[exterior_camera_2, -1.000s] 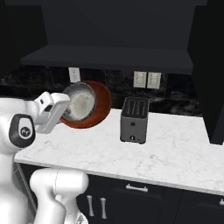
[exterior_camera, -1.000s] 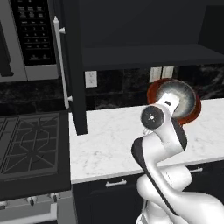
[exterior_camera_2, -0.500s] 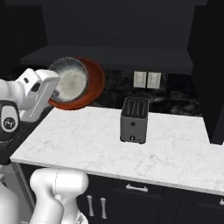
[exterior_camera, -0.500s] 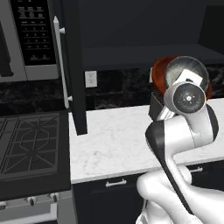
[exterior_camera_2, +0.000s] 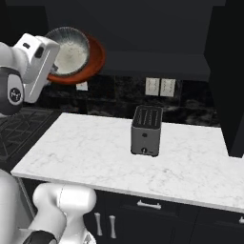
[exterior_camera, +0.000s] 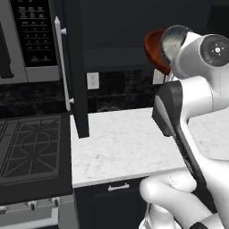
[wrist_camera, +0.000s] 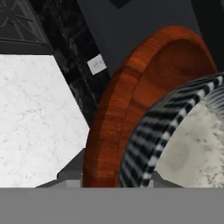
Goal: Pick up the bowls on the counter and stack them on top of one another in the open cabinet. Place the smaller bowl on top of the larger bowl.
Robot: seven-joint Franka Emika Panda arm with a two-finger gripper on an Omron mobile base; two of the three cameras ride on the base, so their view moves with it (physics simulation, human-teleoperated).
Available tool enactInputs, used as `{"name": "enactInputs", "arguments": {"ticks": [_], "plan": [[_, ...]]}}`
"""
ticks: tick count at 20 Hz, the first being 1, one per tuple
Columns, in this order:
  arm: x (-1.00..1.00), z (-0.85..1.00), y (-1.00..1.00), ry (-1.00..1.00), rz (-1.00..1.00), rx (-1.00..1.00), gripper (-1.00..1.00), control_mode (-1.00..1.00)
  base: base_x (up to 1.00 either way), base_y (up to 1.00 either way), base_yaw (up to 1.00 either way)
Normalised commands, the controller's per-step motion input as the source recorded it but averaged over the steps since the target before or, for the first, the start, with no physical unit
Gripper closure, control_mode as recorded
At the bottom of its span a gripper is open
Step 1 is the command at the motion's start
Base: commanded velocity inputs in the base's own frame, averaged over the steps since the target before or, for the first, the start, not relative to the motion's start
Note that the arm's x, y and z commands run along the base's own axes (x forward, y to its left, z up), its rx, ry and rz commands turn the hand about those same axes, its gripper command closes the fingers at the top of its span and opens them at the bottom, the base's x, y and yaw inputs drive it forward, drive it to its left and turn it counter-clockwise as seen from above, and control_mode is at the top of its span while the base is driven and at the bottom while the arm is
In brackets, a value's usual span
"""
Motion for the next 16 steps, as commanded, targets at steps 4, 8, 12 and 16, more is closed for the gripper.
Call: {"name": "enactInputs", "arguments": {"ticks": [4,8,12,16], "plan": [[0.93,0.0,0.3,0.04,0.09,-0.17,1.0,-1.0,0.0,0.0,0.0],[0.99,-0.01,0.19,0.02,0.05,-0.15,1.0,-1.0,0.0,0.0,0.0],[1.0,-0.1,0.07,0.07,0.03,-0.15,1.0,-1.0,0.0,0.0,0.0],[1.0,-0.25,0.01,0.14,0.0,-0.1,1.0,-1.0,0.0,0.0,0.0]]}}
